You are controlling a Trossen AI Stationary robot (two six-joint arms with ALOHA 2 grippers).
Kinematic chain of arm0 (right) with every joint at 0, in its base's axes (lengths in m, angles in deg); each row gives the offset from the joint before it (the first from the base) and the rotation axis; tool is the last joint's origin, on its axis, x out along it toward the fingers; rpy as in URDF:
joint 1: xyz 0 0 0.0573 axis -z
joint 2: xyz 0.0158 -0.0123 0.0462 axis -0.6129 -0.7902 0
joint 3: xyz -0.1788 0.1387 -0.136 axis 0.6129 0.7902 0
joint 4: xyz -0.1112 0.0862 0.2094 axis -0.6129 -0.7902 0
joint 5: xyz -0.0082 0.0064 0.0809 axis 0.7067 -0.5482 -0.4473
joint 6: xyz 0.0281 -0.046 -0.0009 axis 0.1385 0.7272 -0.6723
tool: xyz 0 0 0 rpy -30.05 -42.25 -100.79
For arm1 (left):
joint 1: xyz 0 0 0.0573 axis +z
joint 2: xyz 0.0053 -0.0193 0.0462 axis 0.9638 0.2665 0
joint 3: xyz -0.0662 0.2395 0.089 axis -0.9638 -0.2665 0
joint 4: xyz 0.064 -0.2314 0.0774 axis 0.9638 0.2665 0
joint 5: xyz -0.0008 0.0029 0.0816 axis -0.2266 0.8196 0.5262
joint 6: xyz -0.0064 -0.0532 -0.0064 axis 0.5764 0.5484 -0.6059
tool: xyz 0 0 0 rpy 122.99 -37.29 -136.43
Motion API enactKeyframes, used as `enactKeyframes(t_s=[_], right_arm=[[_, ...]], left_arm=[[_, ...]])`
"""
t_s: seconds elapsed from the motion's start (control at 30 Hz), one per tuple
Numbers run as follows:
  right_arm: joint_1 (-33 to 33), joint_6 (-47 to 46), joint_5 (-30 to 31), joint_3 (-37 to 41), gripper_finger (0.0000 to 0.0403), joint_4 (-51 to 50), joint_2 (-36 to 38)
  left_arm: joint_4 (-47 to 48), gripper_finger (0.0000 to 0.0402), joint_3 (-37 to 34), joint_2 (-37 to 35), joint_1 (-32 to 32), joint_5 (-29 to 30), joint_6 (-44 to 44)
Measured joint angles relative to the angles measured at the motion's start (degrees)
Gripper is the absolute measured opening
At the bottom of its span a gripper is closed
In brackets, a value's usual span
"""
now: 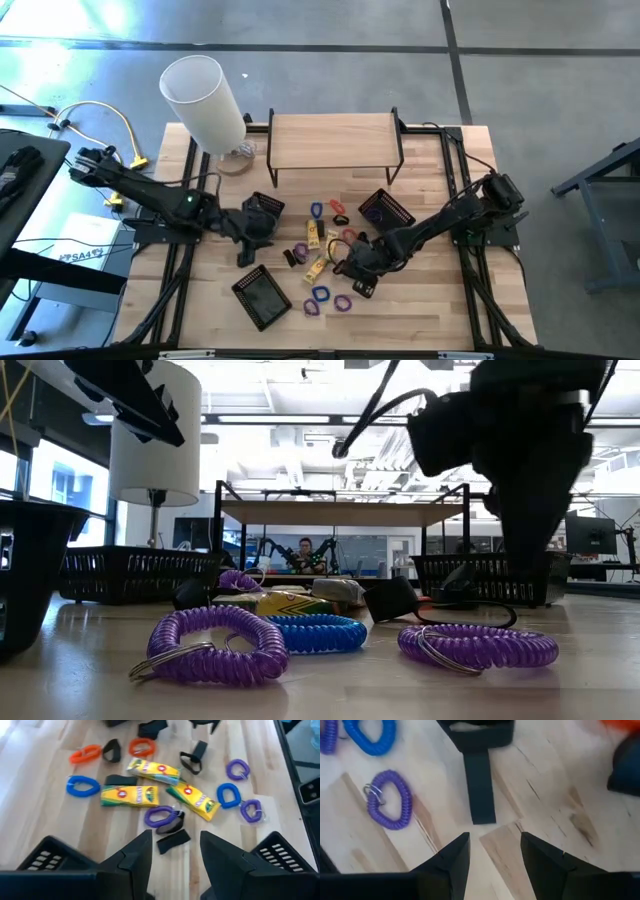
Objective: Pick & Place Office Desk Supplies
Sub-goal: Put the black rubber band into the top left black bin
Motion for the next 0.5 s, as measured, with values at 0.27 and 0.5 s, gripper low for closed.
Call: enactKeyframes(t_s=[0.27, 0.5], right_arm=[[-5.12, -5.07, 10.51, 0.0, 0.0166, -0.17, 0.0], [-8.69, -5.69, 26.21, 0.0, 0.0167, -0.74, 0.02]], left_arm=[[-6.4, 0.0161, -0.07, 7.22, -5.22, 4.58, 0.96], [-14.57, 0.0161, -0.07, 14.71, -6.76, 5.8, 1.81]])
